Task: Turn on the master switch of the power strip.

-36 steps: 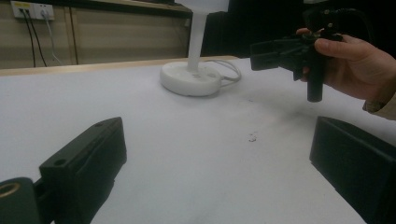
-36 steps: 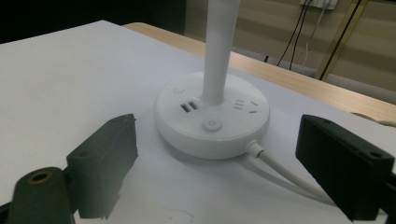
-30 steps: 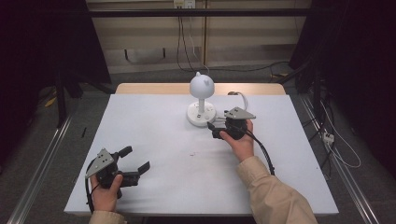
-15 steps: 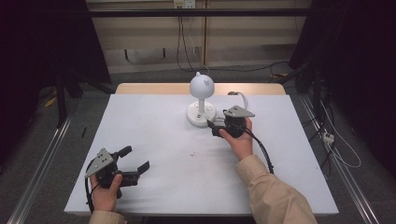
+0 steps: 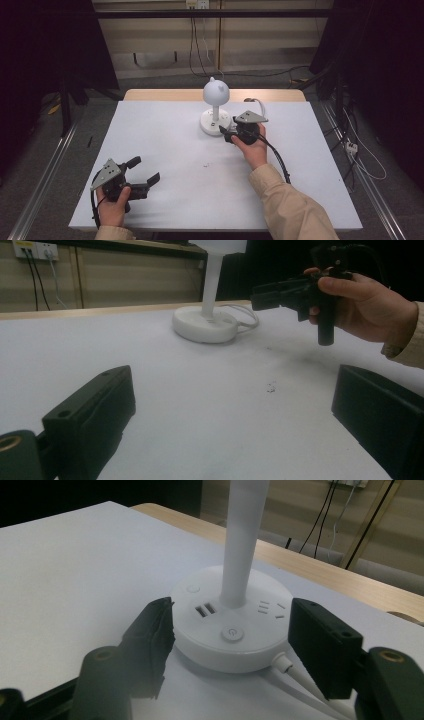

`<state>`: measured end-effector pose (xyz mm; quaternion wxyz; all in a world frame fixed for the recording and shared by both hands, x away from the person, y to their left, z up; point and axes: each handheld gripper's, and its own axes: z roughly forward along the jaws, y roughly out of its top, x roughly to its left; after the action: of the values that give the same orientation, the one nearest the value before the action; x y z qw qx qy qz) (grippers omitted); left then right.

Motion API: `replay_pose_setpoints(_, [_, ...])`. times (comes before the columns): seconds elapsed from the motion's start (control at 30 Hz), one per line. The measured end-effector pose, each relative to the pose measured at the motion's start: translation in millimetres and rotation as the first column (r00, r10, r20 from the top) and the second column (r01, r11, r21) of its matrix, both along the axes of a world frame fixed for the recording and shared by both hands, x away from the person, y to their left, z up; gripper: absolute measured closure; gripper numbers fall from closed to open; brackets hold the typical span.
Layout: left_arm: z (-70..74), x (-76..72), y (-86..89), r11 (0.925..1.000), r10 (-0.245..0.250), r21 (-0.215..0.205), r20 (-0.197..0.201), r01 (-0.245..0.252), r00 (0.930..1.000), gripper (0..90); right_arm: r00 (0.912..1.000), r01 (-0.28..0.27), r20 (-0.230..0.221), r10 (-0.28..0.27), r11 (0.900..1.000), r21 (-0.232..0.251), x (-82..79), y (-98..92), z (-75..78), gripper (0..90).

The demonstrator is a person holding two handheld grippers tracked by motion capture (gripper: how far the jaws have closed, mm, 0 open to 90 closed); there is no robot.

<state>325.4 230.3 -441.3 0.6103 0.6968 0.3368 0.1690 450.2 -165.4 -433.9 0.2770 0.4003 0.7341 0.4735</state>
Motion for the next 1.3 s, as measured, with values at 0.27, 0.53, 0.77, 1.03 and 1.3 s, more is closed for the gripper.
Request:
replay_pose_setpoints(0.27, [0.0,0.3,0.6,1.0,0.002,-0.002,0.005,-0.002,1.0,3.4,0.9999,-0.008,-0.006,0.008,1.0,-0.007,6.4,1.9,0.3,53.4])
replay_pose_setpoints(0.53, [-0.1,0.2,0.7,1.0,0.0,0.004,0.002,0.0,1.0,3.4,0.9997,-0.02,-0.012,0.021,1.0,0.007,12.3,3.7,-0.6,62.3])
replay_pose_setpoints(0.77, [0.0,0.0,1.6,1.0,0.004,-0.001,0.002,-0.004,1.0,3.4,0.9995,-0.02,-0.024,0.021,1.0,0.022,16.3,3.1,-1.4,68.2])
replay_pose_setpoints(1.03, [0.2,0.3,1.2,1.0,0.007,0.003,0.002,-0.007,1.0,3.9,0.9989,-0.024,-0.04,0.026,0.999,0.039,20.1,3.0,-1.6,75.8])
replay_pose_setpoints(1.3, [0.3,0.4,0.6,1.0,0.005,0.003,0.002,-0.005,1.0,3.9,0.9979,-0.029,-0.056,0.033,0.998,0.058,22.8,3.2,-6.0,80.4])
